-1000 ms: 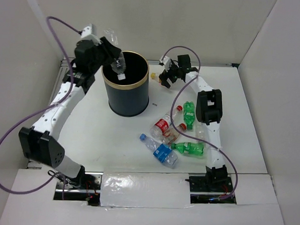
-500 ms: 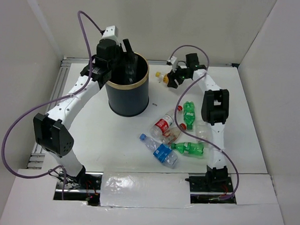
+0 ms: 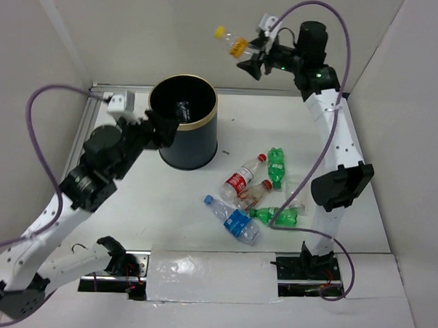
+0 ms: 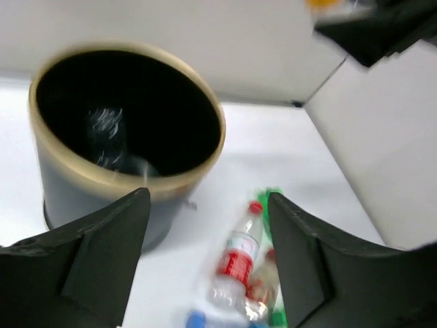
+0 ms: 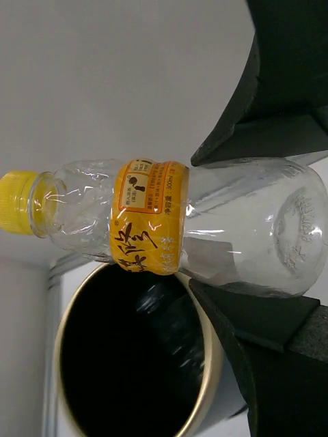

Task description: Put the plastic bottles in the bin

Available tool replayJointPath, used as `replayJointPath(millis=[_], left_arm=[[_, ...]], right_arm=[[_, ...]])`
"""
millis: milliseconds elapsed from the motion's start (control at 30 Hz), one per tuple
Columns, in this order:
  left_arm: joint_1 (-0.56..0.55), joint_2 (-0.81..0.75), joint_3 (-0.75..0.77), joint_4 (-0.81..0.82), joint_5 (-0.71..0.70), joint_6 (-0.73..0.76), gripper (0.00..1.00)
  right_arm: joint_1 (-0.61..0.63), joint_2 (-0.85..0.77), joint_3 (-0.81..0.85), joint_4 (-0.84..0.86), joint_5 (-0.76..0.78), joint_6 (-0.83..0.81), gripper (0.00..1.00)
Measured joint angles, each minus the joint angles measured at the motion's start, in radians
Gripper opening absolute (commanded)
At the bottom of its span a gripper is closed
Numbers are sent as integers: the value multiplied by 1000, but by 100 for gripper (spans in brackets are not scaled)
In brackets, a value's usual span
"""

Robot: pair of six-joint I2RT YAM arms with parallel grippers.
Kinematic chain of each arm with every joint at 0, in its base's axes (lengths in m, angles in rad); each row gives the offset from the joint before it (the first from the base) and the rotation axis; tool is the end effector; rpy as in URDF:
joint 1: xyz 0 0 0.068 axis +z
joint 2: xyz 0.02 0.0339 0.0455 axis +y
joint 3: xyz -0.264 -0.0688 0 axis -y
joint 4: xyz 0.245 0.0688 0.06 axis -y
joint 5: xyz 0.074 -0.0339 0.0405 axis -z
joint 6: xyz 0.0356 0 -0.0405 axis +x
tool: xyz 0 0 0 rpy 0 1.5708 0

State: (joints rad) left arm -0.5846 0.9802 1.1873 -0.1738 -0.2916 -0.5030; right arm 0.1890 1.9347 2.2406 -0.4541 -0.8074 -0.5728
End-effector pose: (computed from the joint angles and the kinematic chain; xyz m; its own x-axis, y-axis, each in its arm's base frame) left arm 0.1795 -0.1065 0.4455 -0.1150 -0.4776 -0.8710 0.2666 0.8299 -0.4902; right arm 0.4146 0.1055 0.4766 0.3289 -0.3186 -0.8890 -0.7776 0.4428 -0.4464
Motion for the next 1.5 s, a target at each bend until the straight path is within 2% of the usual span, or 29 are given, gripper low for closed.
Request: replayJointPath(millis=[100,200,300,333,367,433,533,700,767,867,1000,1100,1167,1200,1300,1333,1500], left_arm=[[-44,-149,-164,-55,-12,-108,76],[-116,-189,-302,-93,-11,-220,81],[-201,-174,-406,-134,-11,-345,87],[-229,-164,-437,-141,-11,-388,88],[-249,-155,-459,-143,-13,-430,91],[-288,-131,-496,-134,-19,-531,94],[-311,-90,-562,-58,-17,-687,99],[-321,67,-594,44,23,-904,99],[-330,150,-590,68,46,-978,99],[-356,272,-579,91,83,-1095,99],[-393,434,-517,109,122,-1192,99],[-412,546,-446,133,138,-1228,97],[-419,620,-397,154,146,-1238,86],[-420,651,-375,160,151,-1247,63],[-427,689,-349,171,165,-1266,29],[-430,684,-352,165,166,-1256,22],[-442,549,-443,99,161,-1250,6]], right_arm=[[130,-15,9,25,-12,5,35],[238,18,9,26,-10,8,41],[293,71,7,25,11,8,61],[304,89,5,24,18,8,72],[315,107,3,23,31,13,89],[333,140,3,23,51,28,100],[352,169,3,21,87,45,100],[354,131,-24,32,198,100,100],[343,78,-74,34,235,114,93],[287,-60,-222,49,266,139,83],[130,-301,-515,50,270,165,83],[16,-459,-733,50,270,169,89],[-23,-543,-863,38,269,169,89],[-34,-583,-932,40,268,168,89],[-73,-670,-1085,14,245,168,83],[-89,-687,-1120,4,235,170,82],[-189,-708,-1194,-11,195,217,76]])
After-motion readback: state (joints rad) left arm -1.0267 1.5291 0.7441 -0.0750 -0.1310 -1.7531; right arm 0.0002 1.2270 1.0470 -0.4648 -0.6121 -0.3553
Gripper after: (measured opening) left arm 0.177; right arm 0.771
